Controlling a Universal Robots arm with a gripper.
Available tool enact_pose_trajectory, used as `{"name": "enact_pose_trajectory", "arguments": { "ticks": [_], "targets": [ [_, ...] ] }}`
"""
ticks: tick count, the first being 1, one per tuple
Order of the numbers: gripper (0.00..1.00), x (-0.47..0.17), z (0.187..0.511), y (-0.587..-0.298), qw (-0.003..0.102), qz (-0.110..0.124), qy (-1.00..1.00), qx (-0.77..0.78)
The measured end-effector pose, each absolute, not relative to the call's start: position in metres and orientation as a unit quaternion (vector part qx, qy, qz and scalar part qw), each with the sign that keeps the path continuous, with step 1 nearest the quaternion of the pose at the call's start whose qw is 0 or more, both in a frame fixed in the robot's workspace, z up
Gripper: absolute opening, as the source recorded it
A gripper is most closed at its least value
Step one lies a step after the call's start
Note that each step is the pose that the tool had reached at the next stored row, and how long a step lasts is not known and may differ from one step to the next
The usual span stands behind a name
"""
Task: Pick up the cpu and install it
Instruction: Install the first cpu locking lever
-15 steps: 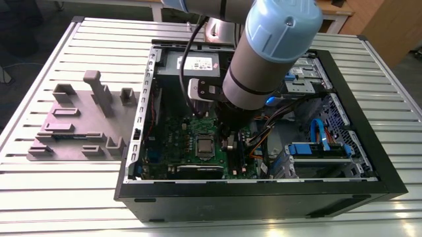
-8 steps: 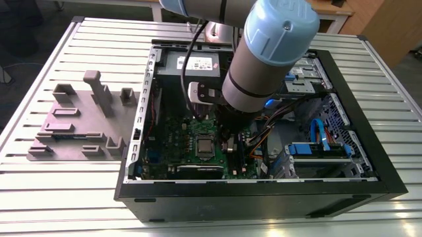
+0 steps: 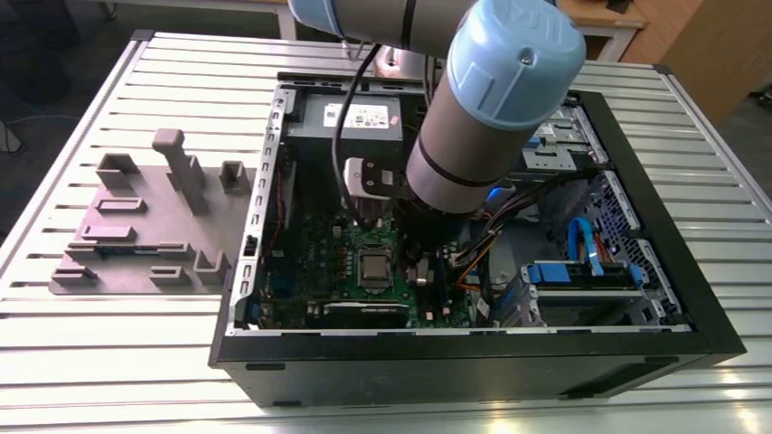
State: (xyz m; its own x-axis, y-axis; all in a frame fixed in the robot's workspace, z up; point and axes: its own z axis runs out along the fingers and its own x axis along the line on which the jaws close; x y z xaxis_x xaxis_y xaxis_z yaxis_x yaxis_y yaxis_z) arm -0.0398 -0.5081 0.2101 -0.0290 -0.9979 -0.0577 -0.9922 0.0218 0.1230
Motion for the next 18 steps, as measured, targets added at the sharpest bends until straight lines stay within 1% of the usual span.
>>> {"name": "enact_pose_trajectory", "arguments": {
  "ticks": [18],
  "targets": [
    [0.11,-0.038,0.196,-0.511,0.023,-0.064,-0.707,0.704]
  ]
}}
